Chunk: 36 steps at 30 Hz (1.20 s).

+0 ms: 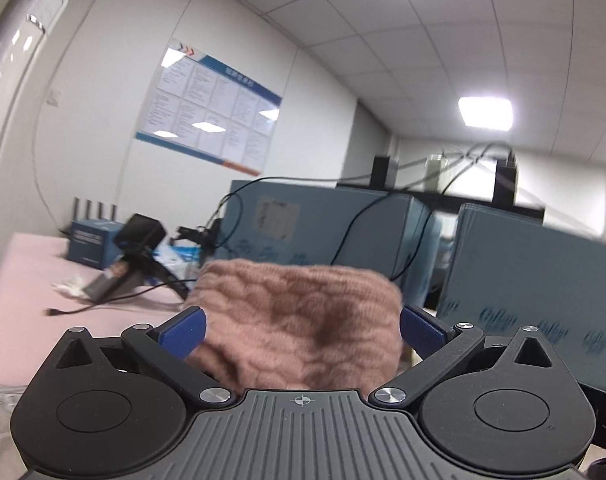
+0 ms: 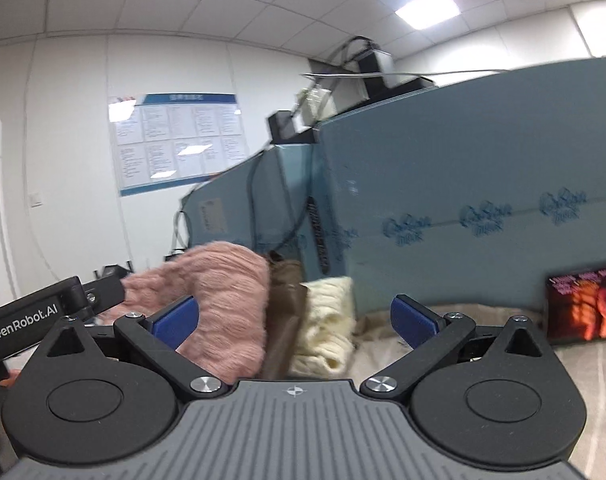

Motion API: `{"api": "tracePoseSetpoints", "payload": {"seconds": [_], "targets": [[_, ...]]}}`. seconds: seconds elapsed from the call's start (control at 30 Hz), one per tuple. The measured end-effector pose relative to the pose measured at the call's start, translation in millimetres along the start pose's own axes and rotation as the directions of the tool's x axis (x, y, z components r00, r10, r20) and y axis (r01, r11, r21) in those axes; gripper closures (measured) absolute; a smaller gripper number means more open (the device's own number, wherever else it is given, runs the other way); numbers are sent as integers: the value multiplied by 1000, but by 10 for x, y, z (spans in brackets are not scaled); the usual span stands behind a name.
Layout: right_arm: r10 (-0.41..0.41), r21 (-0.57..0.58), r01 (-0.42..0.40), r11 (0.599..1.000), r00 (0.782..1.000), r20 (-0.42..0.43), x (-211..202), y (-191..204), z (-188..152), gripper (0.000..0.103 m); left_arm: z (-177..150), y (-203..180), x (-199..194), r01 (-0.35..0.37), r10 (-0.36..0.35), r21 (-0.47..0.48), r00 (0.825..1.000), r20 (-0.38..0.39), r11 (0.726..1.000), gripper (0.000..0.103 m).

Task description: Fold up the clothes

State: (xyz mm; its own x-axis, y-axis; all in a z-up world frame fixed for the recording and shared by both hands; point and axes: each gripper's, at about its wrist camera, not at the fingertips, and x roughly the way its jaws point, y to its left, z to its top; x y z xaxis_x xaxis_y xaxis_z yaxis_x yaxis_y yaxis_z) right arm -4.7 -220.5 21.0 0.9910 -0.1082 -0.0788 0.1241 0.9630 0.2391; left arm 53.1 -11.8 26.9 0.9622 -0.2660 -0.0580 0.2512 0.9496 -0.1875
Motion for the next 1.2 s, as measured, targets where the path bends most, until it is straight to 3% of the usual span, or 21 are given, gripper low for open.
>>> {"api": "tracePoseSetpoints", "payload": {"seconds": [0.43,0.83,1.2], "targets": [[-71,-46,71,996,997,9,0,-97,-148,0,-183,-151,-65,-175,181,149,983,-28,973,0],[-147,-116,146,982,989,-4,101,-44,-244,0,-252,-42,-89,-201,206,127,978,-30,971,0],[-143,-145,141,979,990,-3,117,3,-259,0,-287,-4,-81,-225,231,129,973,-29,966,0]]}}
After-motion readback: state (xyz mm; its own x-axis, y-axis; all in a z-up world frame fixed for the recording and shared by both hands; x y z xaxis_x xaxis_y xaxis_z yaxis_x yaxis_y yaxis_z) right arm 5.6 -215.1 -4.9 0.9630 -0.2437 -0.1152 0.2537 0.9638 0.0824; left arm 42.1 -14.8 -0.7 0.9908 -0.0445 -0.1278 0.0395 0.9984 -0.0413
